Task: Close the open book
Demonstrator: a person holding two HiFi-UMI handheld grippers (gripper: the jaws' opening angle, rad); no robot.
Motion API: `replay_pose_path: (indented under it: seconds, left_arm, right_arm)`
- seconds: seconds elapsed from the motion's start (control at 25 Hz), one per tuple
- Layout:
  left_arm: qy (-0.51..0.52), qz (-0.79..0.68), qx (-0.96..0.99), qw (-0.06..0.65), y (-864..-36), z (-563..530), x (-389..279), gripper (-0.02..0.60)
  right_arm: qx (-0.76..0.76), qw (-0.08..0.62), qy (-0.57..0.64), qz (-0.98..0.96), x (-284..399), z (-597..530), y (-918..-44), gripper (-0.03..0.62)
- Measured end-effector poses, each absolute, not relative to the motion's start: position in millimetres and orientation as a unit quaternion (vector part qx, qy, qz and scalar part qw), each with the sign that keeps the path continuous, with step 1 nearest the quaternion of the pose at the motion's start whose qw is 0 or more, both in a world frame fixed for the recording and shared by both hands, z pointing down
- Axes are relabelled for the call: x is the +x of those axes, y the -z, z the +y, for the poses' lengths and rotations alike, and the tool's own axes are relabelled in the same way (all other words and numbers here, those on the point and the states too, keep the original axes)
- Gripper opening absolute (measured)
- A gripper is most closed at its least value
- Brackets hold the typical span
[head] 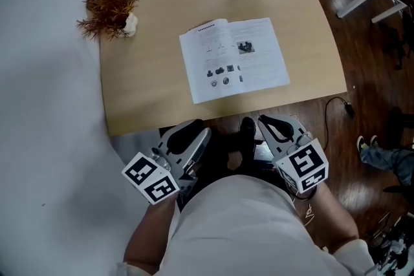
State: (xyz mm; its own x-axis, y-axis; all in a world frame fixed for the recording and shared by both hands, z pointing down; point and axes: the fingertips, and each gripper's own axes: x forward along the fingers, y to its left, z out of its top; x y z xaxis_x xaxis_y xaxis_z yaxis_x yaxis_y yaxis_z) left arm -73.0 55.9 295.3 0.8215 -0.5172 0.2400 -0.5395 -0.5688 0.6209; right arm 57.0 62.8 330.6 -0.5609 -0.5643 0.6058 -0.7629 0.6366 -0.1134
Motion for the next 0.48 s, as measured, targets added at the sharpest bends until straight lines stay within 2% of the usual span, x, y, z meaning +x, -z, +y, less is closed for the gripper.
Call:
replay_pose_path:
  seconds: [0.48]
  left_arm:
    - [0.002,-0.356,0.857,0.372,-312,42,-84,0.072]
  right_arm:
    - [0.294,0.327,-0.073,-0.895,30,35,-336,0.003]
